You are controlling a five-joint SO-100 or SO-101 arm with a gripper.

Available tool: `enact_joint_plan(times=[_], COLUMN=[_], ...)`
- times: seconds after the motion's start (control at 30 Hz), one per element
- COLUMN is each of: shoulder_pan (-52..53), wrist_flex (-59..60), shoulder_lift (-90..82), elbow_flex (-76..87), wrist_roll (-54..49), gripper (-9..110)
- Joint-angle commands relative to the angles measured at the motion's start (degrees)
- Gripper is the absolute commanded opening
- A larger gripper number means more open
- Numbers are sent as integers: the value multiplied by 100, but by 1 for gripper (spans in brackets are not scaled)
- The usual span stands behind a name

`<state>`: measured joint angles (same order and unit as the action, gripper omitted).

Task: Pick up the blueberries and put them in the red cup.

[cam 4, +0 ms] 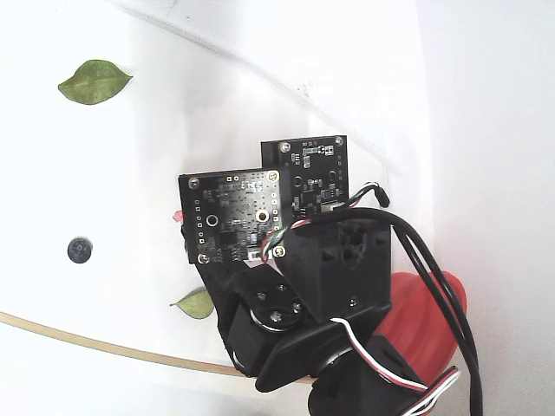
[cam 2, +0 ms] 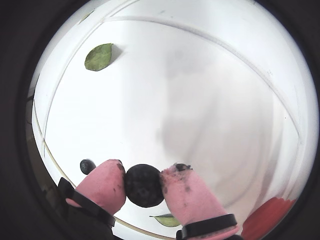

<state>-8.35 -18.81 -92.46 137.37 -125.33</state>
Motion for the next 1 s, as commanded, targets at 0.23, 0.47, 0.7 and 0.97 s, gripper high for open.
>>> enact_joint_plan(times=[0.23, 0.47, 0.7, 0.97], shoulder_pan=[132, 308, 466, 677], wrist_flex=[642, 993, 1556, 2136], shoulder_lift=[-1354, -1846, -2514, -3182], elbow_flex=[167, 343, 457, 580], wrist_roll=[9, 0, 35, 9], gripper=[11, 11, 11, 11])
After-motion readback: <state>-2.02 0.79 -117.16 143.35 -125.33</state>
